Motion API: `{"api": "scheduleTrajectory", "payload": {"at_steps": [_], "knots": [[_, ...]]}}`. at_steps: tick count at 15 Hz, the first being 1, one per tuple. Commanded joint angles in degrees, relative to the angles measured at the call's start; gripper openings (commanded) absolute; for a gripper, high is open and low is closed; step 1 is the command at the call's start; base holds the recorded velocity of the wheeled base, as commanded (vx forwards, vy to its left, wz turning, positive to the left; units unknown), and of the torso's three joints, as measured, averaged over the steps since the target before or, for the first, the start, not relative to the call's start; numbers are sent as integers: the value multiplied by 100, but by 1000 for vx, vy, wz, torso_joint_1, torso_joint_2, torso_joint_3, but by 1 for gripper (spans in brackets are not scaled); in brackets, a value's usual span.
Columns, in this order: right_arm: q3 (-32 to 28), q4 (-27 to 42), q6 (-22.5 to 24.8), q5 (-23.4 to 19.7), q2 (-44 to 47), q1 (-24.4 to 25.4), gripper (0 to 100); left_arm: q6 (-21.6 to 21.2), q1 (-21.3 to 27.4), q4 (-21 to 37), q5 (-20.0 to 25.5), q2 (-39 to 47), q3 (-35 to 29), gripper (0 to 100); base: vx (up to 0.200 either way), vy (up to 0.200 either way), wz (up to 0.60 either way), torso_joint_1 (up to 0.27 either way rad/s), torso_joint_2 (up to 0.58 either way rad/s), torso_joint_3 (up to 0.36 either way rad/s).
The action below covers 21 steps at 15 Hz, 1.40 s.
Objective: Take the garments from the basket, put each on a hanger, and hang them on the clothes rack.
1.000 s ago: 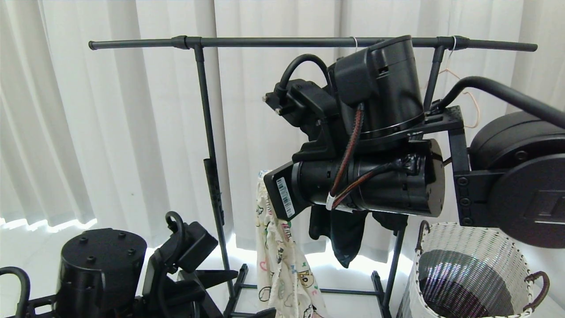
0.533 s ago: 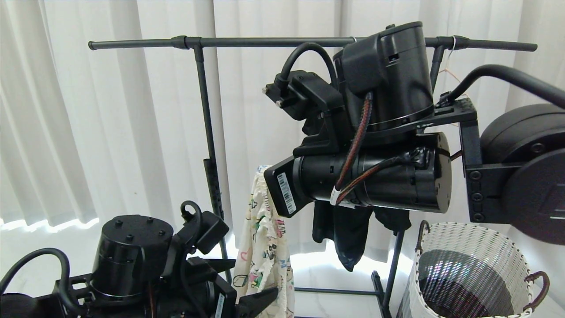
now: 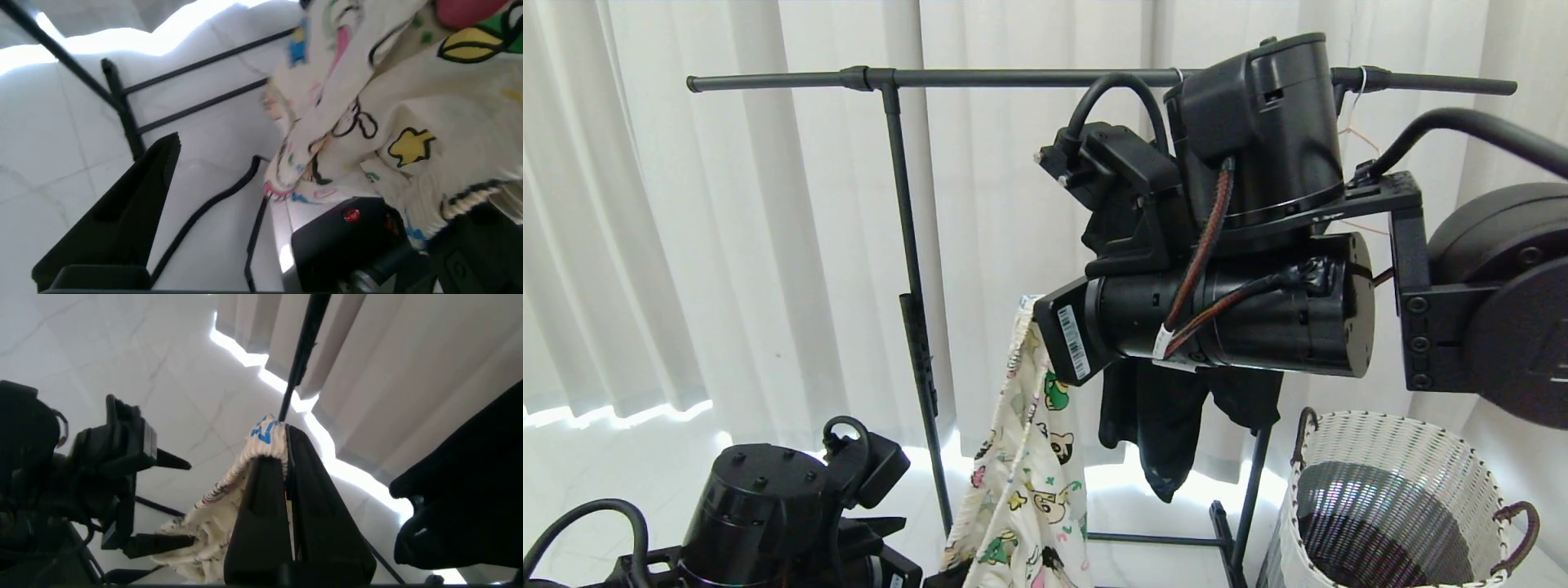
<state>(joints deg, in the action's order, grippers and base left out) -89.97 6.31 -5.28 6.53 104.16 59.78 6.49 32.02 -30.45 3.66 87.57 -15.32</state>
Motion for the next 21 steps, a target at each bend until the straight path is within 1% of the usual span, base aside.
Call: {"api": "scheduleTrajectory", "payload": {"at_steps": [1, 2, 3, 6, 7, 8, 9, 10, 11, 12, 13, 14, 15, 16, 17, 18, 19, 20, 21], "knots": [[41, -7, 18, 6, -9, -107, 0, 2, -3, 4, -41, -64, 21, 100, 0, 0, 0, 0, 0, 0], [137, -7, 62, 23, -27, -186, 0, -7, -3, 4, -67, -161, 47, 100, 0, 0, 0, 0, 0, 0], [181, -7, 62, 23, -53, -195, 0, -7, -3, 4, -67, -214, 82, 0, 0, 0, 0, 0, 0, 0], [419, -16, 53, 102, -141, -195, 0, -7, 6, 4, -76, -442, 328, 0, 0, 0, 0, 0, 0, 0], [577, -16, 44, 261, -212, -204, 0, -16, 6, 4, -102, -618, 478, 0, 0, 0, 0, 0, 0, 0], [638, -16, 44, 296, -238, -221, 0, -42, 6, 4, -102, -679, 495, 0, 0, 0, 0, 0, 0, 0], [788, -7, 44, 331, -343, -283, 0, -139, 6, 4, -102, -838, 495, 0, 0, 0, 0, 0, 0, 0], [1148, -7, 44, 331, -589, -397, 0, -376, 6, 4, -102, -1031, 460, 0, 0, 0, 0, 0, 0, 0], [1280, -7, 44, 340, -686, -441, 0, -482, 6, 4, -102, -1110, 443, 0, 0, 0, 0, 0, 0, 0], [1658, -7, 44, 357, -1011, -573, 0, -736, 6, 4, -84, -1286, 258, 0, 0, 0, 0, 0, 0, 0], [1921, -7, 53, 419, -1240, -652, 0, -736, 6, 13, -93, -1330, -15, 0, 0, 0, 0, 0, 0, 0], [2159, 1, 53, 463, -1486, -731, 0, -728, 6, 57, -102, -1303, -419, 0, 0, 0, 0, 0, 0, 0], [2326, 63, 62, 463, -1706, -828, 0, -728, -3, 382, -102, -1242, -1034, 0, 0, 0, 0, 0, 0, 0], [2361, 133, 62, 463, -1829, -872, 0, -736, -3, 857, -102, -1233, -1526, 0, 0, 0, 0, 0, 0, 0], [2352, 370, 71, 472, -2084, -986, 0, -684, 23, 2404, 47, -1233, -2932, 0, 0, 0, 0, 0, 0, 0], [2317, 388, 80, 472, -2163, -1039, 0, -561, 23, 3045, 241, -1207, -3565, 0, 0, 0, 0, 0, 0, 0], [2150, 406, 176, 480, -2268, -1109, 0, -350, 23, 4074, 627, -1119, -4638, 0, 0, 0, 0, 0, 0, 0], [1948, 406, 291, 472, -2295, -1179, 0, -323, 23, 4856, 803, -1048, -5429, 0, 0, 0, 0, 0, 0, 0], [1684, 406, 370, 472, -2286, -1215, 0, -323, 23, 5409, 909, -961, -6044, 0, 0, 0, 0, 0, 0, 0]]}}
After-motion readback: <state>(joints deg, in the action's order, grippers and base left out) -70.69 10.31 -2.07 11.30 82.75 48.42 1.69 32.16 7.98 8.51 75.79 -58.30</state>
